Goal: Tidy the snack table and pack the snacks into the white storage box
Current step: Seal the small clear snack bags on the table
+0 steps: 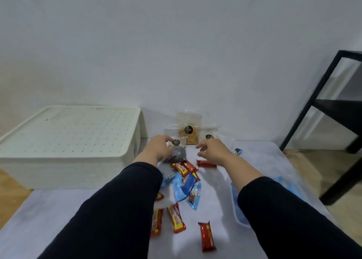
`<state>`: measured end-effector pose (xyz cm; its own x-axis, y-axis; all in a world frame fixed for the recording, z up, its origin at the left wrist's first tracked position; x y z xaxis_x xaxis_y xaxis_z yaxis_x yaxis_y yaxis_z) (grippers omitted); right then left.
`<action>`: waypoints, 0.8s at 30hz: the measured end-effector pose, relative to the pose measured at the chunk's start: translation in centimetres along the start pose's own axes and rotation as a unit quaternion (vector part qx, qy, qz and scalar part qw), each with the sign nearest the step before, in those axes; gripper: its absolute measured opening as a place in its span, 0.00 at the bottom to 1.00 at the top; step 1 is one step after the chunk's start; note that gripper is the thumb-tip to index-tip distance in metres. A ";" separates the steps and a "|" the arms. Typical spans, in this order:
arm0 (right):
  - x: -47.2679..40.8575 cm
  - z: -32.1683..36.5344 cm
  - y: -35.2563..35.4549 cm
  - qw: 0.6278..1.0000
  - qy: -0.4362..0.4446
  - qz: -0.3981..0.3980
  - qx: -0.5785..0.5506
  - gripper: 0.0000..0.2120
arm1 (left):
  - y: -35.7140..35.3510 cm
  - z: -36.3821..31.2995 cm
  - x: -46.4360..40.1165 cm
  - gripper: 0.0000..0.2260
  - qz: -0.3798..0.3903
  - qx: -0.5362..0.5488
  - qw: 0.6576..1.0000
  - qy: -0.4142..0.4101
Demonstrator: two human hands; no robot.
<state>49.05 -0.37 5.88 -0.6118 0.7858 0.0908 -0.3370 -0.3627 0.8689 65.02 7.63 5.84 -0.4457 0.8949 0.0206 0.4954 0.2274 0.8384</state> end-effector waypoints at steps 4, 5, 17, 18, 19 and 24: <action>-5.7 -0.3 -0.6 1.000 -0.002 -0.008 -0.029 0.18 | -0.9 3.0 -5.9 0.20 -0.020 0.033 0.999 0.032; -7.1 -0.4 -0.7 0.999 -0.006 -0.013 -0.038 0.19 | -1.2 3.7 -7.2 0.21 -0.019 0.041 0.998 0.039; -18.0 -2.1 -3.8 0.979 -0.090 -0.098 -0.152 0.19 | -5.0 8.6 -15.9 0.27 -0.043 0.203 0.967 0.150; -18.4 -2.3 -4.1 0.975 -0.101 -0.104 -0.169 0.18 | -5.3 8.8 -16.1 0.26 -0.045 0.229 0.960 0.155; -18.7 -2.4 -4.5 0.970 -0.109 -0.110 -0.188 0.17 | -5.5 8.9 -16.4 0.24 -0.049 0.255 0.953 0.158; -19.2 -2.7 -5.1 0.966 -0.101 -0.123 -0.204 0.08 | -5.3 9.1 -16.5 0.04 -0.120 0.321 0.929 0.136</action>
<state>60.57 -14.96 -1.59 -0.3390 0.9401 0.0354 -0.7332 -0.2876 0.6162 76.53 -4.88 -3.85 -0.7293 0.6788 0.0859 0.6619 0.6680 0.3401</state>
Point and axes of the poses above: each hand's wrist, its own x-axis away from the middle knuckle, its own y-axis out of the back of the hand, z = x × y, the point moved 7 cm from there along -x, towards the middle knuckle, and after that the axes turned 3 degrees about -z, right-handed, at the moved point
